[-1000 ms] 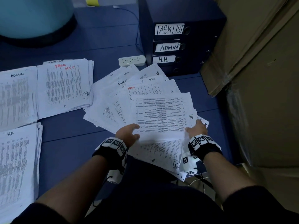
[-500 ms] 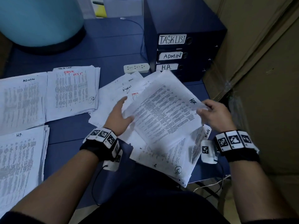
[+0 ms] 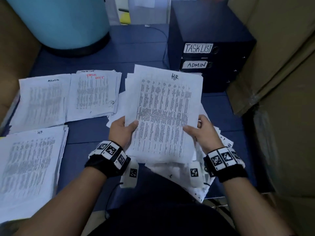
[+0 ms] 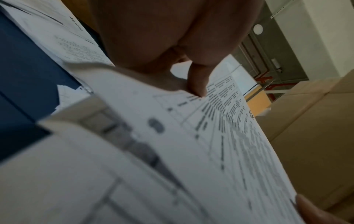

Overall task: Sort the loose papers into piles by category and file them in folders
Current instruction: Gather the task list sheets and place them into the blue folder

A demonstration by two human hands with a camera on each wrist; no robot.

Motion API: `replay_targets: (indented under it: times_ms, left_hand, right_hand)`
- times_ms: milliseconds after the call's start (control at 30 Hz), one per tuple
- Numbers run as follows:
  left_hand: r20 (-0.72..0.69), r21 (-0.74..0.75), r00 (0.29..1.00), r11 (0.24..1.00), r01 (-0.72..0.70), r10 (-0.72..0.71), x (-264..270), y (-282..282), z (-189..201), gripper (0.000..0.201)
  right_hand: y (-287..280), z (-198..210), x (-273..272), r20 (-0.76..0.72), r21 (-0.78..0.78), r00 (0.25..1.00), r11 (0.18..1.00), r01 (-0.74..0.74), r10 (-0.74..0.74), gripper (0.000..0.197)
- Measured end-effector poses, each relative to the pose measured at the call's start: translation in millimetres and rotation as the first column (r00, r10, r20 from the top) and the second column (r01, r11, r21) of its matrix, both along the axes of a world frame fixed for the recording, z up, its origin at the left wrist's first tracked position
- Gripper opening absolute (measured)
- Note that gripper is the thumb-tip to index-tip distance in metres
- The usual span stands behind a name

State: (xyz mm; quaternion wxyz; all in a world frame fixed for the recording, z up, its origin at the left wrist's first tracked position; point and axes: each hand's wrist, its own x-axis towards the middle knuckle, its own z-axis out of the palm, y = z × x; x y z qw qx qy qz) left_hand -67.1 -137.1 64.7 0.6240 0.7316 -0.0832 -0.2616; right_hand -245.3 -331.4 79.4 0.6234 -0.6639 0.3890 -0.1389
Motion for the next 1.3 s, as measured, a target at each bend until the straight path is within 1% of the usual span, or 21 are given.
replay_targets:
  times_ms: [67, 100, 200, 233, 333, 400, 433, 533, 600, 667, 700, 767, 833, 867, 900, 1000, 1133, 1200, 1233, 1300]
  left_hand:
    - [0.028, 0.012, 0.999, 1.0, -0.027, 0.027, -3, 6, -2, 0.011]
    - [0.044, 0.014, 0.999, 0.999, -0.03, 0.029, -5, 9, -1, 0.013]
    - [0.083, 0.051, 0.996, 0.998, -0.026, 0.022, -7, 14, 1, 0.023]
    - [0.077, 0.06, 0.997, 0.998, -0.023, 0.018, -6, 16, 0, 0.026]
    - [0.001, 0.01, 1.0, 1.0, -0.014, 0.014, -2, 19, 1, 0.021]
    - [-0.05, -0.014, 0.999, 1.0, 0.021, -0.022, 2, 23, -1, 0.024]
    - [-0.065, -0.021, 0.997, 0.999, 0.041, -0.042, 4, 24, -1, 0.024]
    - [-0.091, -0.029, 0.994, 0.998, 0.056, -0.058, 10, 30, 1, 0.021]
    - [-0.063, -0.009, 0.997, 0.999, 0.044, -0.044, 10, 30, 5, 0.021]
    - [-0.039, -0.01, 0.999, 1.0, -0.009, 0.008, 9, 28, 8, 0.021]
    - [-0.038, -0.013, 0.998, 0.999, -0.048, 0.047, 11, 28, 7, 0.022]
    - [-0.044, -0.006, 0.992, 0.993, -0.115, 0.115, 16, 28, 6, 0.022]
    - [-0.058, 0.016, 0.986, 0.988, -0.153, 0.154, 20, 29, 4, 0.023]
    - [-0.056, 0.02, 0.986, 0.987, -0.159, 0.159, 21, 29, 4, 0.022]
    - [-0.053, 0.023, 0.985, 0.986, -0.164, 0.165, 23, 30, 2, 0.021]
    - [-0.061, 0.017, 0.981, 0.983, -0.185, 0.186, 27, 30, -4, 0.02]
    - [-0.075, -0.019, 0.982, 0.984, -0.178, 0.176, 20, 26, 5, 0.016]
    - [-0.088, -0.054, 0.981, 0.983, -0.176, 0.171, 17, 23, 11, 0.014]
    - [-0.092, -0.066, 0.982, 0.983, -0.171, 0.165, 15, 22, 13, 0.015]
    - [-0.081, -0.07, 0.987, 0.987, -0.142, 0.136, 13, 21, 13, 0.014]
  right_hand:
    - [12, -4, 5, -0.009, -0.006, 1.0, 1.0, 0.029, -0.029, 0.027]
    - [15, -3, 7, 0.011, -0.001, 0.999, 0.999, 0.054, -0.054, 0.026]
    - [16, -2, 11, 0.037, -0.023, 0.993, 0.994, 0.109, -0.108, 0.018]
    - [15, -4, 12, 0.03, -0.039, 0.993, 0.993, 0.113, -0.112, 0.015]
    - [13, -6, 13, 0.018, -0.032, 0.991, 0.99, 0.135, -0.134, 0.009]
    - [13, -6, 14, 0.03, 0.018, 0.986, 0.987, 0.162, -0.163, 0.016]
    - [13, -7, 14, 0.035, 0.029, 0.985, 0.985, 0.17, -0.171, 0.017]
    - [10, -3, 12, 0.012, -0.002, 0.988, 0.988, 0.156, -0.156, 0.01]
    - [4, -4, 10, -0.034, -0.021, 0.988, 0.989, 0.148, -0.148, 0.019]
    - [-5, -6, 7, -0.036, -0.027, 0.975, 0.976, 0.217, -0.218, 0.017]
    - [-9, -6, 6, -0.026, -0.035, 0.959, 0.959, 0.283, -0.284, 0.017]
    - [-20, -5, 2, 0.006, -0.009, 0.904, 0.904, 0.428, -0.428, 0.018]
    - [-31, -6, -7, 0.052, 0.075, 0.839, 0.84, 0.537, -0.541, 0.016]
    - [-35, -7, -12, 0.053, 0.089, 0.816, 0.816, 0.571, -0.576, 0.013]
    - [-39, -8, -16, 0.043, 0.076, 0.812, 0.812, 0.579, -0.582, 0.012]
    - [-42, -8, -21, 0.022, 0.027, 0.828, 0.828, 0.56, -0.56, 0.017]
    - [-32, -1, -12, 0.049, 0.053, 0.861, 0.862, 0.504, -0.506, 0.019]
    - [-25, 0, -5, 0.05, 0.07, 0.902, 0.902, 0.425, -0.429, 0.019]
    - [-20, 0, -1, 0.044, 0.074, 0.928, 0.928, 0.366, -0.37, 0.015]
    - [-9, 2, 5, -0.012, 0.031, 0.98, 0.98, 0.199, -0.198, 0.012]
